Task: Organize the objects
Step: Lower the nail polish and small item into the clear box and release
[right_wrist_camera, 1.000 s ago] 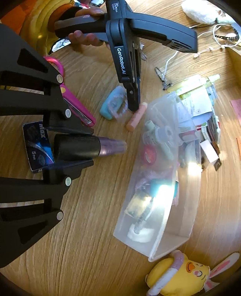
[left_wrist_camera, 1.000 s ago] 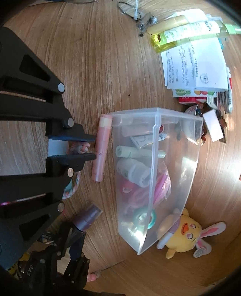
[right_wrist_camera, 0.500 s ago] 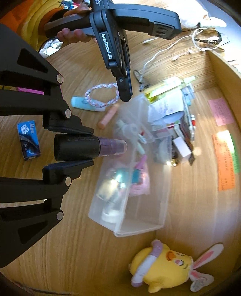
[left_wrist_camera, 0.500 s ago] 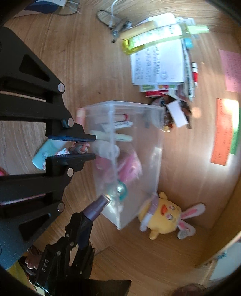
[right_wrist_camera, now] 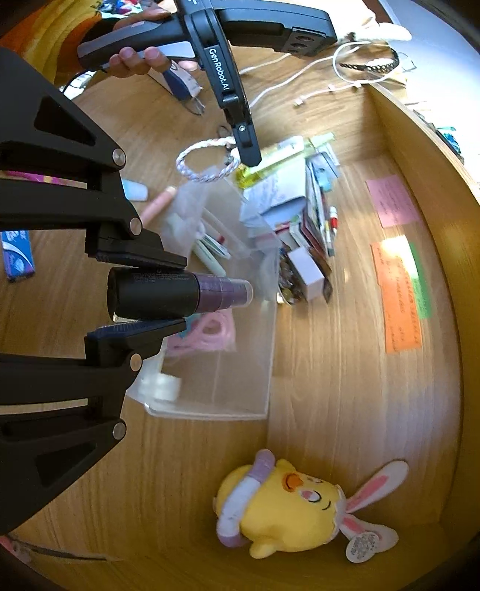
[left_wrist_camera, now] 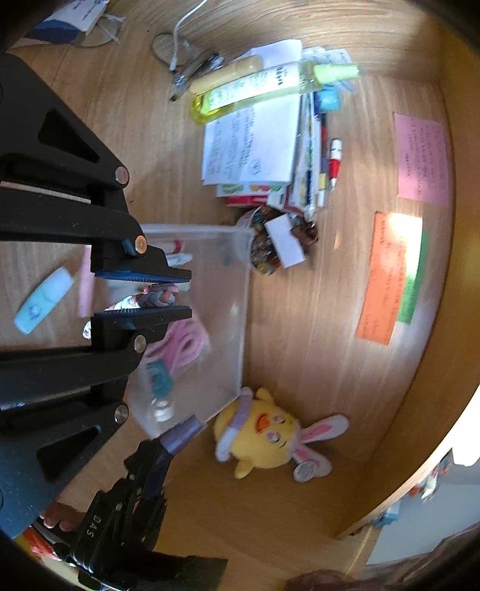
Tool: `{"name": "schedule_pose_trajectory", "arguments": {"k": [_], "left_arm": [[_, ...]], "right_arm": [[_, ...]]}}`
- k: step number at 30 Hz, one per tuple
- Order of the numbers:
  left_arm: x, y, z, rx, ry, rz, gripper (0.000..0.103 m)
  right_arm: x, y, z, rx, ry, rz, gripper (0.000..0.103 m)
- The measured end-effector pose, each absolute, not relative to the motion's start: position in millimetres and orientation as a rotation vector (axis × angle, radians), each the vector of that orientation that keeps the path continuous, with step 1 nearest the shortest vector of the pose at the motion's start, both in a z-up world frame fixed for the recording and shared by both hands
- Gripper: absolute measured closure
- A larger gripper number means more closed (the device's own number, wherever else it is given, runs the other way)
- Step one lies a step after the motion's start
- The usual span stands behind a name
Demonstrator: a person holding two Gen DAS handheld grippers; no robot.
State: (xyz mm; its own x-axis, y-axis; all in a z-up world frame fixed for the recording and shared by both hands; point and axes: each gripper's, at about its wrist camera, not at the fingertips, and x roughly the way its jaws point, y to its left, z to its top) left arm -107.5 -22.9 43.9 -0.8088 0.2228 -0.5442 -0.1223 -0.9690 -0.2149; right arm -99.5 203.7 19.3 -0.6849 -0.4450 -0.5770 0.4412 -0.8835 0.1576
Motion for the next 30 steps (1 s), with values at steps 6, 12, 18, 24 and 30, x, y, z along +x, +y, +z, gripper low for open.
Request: {"name": "schedule_pose_trajectory", "arguments": {"k": [6,12,18,24,30], "left_arm": [[-131.9,-32.5,38.5,-0.904,-0.299,2.841,0.092],[-147.2,-37.1,24.5,-0.967,-0.287,2.848,0.092],[-159.7,-35.0,14.5,-1.016,-0.281,2.812,0.092],[-164.0,-24.5,7.1,-1.059,-0.245,2.765,0.092],[-159.2,-23.3,8.0,-1.058,-0.235,2.756,0.088]], "right_arm": [[-119.1,208.4,18.3,0.876,-0.022,-2.532,0.079],[-143.1,210.2,3.5,0.966,-0.007,-2.544,0.079],[-158.6,211.2,-3.7,1.001,-0.010,-2.544,0.079],[-161.9,207.4,-9.9,1.036,-0.001,-2.524,0.079],[-154.2,207.3,-3.1,1.018,0.000,-2.525,0.079]]}}
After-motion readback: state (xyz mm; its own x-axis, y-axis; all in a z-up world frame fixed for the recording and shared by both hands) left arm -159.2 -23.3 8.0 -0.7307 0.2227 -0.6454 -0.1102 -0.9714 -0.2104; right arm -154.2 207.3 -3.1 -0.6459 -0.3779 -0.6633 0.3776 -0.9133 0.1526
